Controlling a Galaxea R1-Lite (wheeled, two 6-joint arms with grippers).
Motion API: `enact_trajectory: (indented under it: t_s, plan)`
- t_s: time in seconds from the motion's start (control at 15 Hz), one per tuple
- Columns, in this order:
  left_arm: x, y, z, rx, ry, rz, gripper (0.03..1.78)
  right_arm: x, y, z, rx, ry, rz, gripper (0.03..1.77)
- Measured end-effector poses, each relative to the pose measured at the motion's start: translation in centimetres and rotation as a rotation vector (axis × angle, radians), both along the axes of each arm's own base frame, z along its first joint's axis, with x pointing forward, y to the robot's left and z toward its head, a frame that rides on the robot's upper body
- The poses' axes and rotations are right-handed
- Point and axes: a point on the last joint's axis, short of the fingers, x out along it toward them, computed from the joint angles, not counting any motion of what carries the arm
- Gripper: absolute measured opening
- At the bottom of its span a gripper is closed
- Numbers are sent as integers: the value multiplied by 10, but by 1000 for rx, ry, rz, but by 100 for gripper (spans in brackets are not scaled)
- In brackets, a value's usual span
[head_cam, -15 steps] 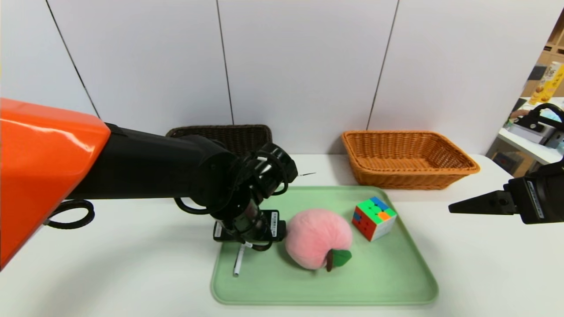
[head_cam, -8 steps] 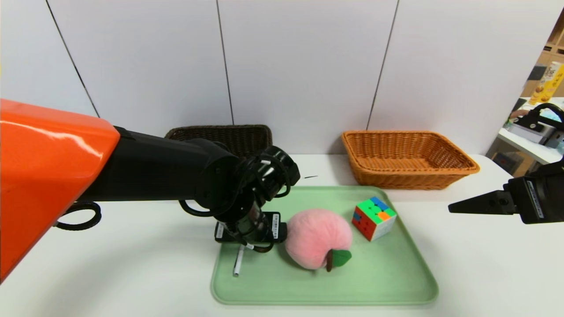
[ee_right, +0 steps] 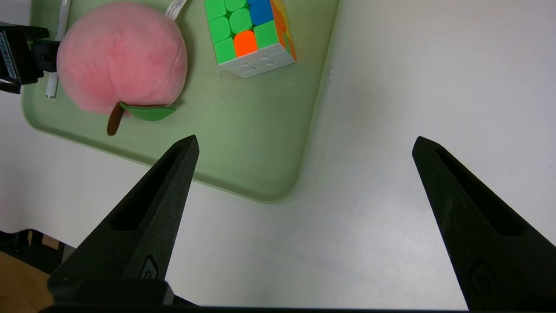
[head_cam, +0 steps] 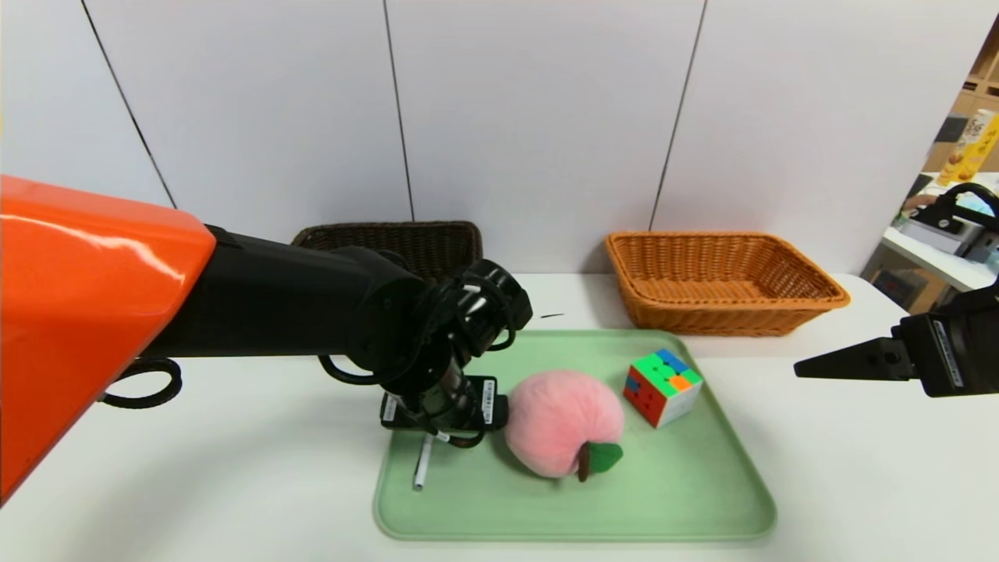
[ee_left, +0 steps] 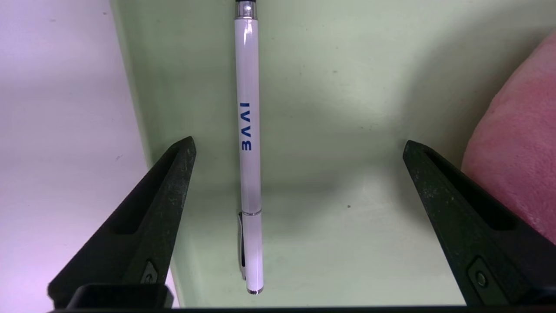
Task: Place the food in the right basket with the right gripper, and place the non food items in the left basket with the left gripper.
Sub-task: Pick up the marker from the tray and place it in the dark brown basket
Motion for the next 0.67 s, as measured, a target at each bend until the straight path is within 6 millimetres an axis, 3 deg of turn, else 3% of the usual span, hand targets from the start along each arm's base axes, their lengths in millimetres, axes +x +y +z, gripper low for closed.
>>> enact_trajectory:
  t_s: [0.67]
  plan:
    - [-4, -8, -1, 24, -20, -12, 169, 0, 0, 0, 0, 0, -1, 170]
